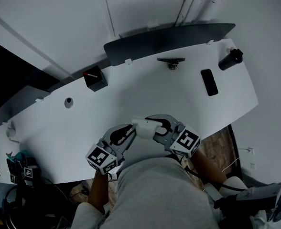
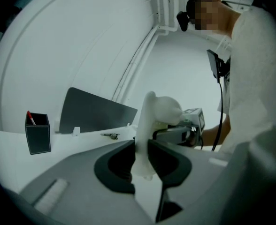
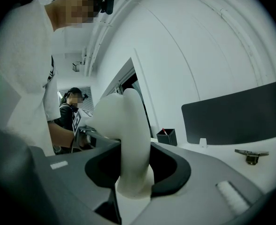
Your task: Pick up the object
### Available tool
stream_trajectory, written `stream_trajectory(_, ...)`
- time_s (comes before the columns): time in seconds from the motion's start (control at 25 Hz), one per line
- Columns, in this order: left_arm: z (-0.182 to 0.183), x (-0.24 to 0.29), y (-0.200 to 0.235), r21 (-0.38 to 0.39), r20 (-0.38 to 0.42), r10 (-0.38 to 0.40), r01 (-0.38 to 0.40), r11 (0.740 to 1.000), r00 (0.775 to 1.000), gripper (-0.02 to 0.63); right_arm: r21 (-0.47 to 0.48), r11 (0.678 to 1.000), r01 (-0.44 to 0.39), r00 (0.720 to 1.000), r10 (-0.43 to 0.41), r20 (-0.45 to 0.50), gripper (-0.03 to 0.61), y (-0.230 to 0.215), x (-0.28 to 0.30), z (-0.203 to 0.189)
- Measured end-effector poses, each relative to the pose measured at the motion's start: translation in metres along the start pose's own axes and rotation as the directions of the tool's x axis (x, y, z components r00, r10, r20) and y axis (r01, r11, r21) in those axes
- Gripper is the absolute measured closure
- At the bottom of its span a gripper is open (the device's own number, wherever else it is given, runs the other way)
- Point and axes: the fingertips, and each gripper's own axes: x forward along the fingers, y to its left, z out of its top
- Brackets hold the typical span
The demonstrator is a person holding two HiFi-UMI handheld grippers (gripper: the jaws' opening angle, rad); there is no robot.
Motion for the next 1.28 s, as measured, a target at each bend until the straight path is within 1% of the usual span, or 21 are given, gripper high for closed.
stream_trajectory(0.08, 0.002, -0.003, 0.001, 0.005, 0.006, 0.01, -0.01, 1.0, 1.0, 0.542, 0.004, 1.0, 0.023, 1.0, -0.023, 0.004, 0.434, -0.005, -0.002, 0.001)
stream_trajectory(0.16, 0.002, -0.01, 0.007, -0.015, 0.018, 0.05, -0.05, 0.999, 0.999, 0.612, 0.011, 0.998, 0.069, 0.998, -0.069, 0.009, 0.434, -0.016, -0.007, 0.002)
stream_trajectory(0.24, 0.003, -0.019, 0.018, -0.03, 0.034, 0.107, -0.106, 0.994, 0.994, 0.612, 0.006, 0.993, 0.12, 0.993, -0.12, 0.012, 0.434, -0.028, -0.013, 0.003)
stream_trajectory(0.28, 0.002, -0.023, 0.023, -0.018, 0.033, 0.139, -0.139, 0.99, 0.99, 0.614, -0.004, 0.99, 0.143, 0.99, -0.143, 0.01, 0.434, -0.033, -0.015, 0.004)
stream_trajectory(0.32, 0.0, -0.025, 0.027, 0.01, 0.022, 0.174, -0.174, 0.985, 0.984, 0.614, -0.018, 0.986, 0.163, 0.987, -0.163, 0.007, 0.434, -0.036, -0.015, 0.005)
stream_trajectory(0.4, -0.008, -0.028, 0.034, 0.073, -0.013, 0.262, -0.26, 0.963, 0.965, 0.614, -0.037, 0.979, 0.203, 0.979, -0.203, 0.003, 0.434, -0.04, -0.015, 0.005)
stream_trajectory(0.48, -0.019, -0.03, 0.041, 0.09, -0.044, 0.366, -0.361, 0.928, 0.929, 0.614, -0.037, 0.968, 0.246, 0.969, -0.246, 0.006, 0.434, -0.042, -0.014, 0.005)
stream_trajectory(0.56, -0.03, -0.033, 0.047, 0.058, -0.059, 0.444, -0.441, 0.895, 0.894, 0.614, -0.037, 0.957, 0.288, 0.958, -0.288, 0.004, 0.434, -0.043, -0.012, 0.004)
stream_trajectory(0.6, -0.036, -0.035, 0.048, 0.032, -0.064, 0.467, -0.466, 0.884, 0.882, 0.614, -0.039, 0.952, 0.302, 0.953, -0.302, 0.002, 0.434, -0.042, -0.01, 0.004)
stream_trajectory(0.64, -0.042, -0.036, 0.049, 0.005, -0.069, 0.48, -0.481, 0.877, 0.874, 0.614, -0.04, 0.95, 0.309, 0.951, -0.31, 0.001, 0.434, -0.04, -0.009, 0.004)
stream_trajectory(0.68, -0.046, -0.036, 0.048, -0.021, -0.072, 0.485, -0.487, 0.873, 0.872, 0.614, -0.038, 0.95, 0.311, 0.95, -0.311, 0.002, 0.434, -0.038, -0.008, 0.004)
stream_trajectory(0.76, -0.048, -0.036, 0.047, -0.058, -0.064, 0.48, -0.484, 0.873, 0.875, 0.614, -0.035, 0.95, 0.31, 0.951, -0.31, 0.003, 0.434, -0.034, -0.005, 0.004)
stream_trajectory(0.8, -0.047, -0.036, 0.046, -0.064, -0.056, 0.476, -0.479, 0.875, 0.877, 0.614, -0.036, 0.95, 0.31, 0.951, -0.31, 0.002, 0.434, -0.032, -0.004, 0.004)
stream_trajectory(0.92, -0.043, -0.038, 0.045, -0.048, -0.038, 0.464, -0.466, 0.884, 0.885, 0.614, -0.03, 0.947, 0.32, 0.948, -0.32, 0.0, 0.434, -0.028, -0.003, 0.003)
stream_trajectory(1.12, -0.036, -0.041, 0.044, -0.022, -0.03, 0.429, -0.43, 0.903, 0.903, 0.614, -0.016, 0.939, 0.343, 0.939, -0.343, 0.004, 0.434, -0.016, 0.0, 0.003)
stream_trajectory(1.28, -0.039, -0.043, 0.041, -0.022, -0.027, 0.398, -0.399, 0.917, 0.917, 0.614, -0.014, 0.929, 0.371, 0.929, -0.371, 0.006, 0.434, -0.007, 0.001, 0.001)
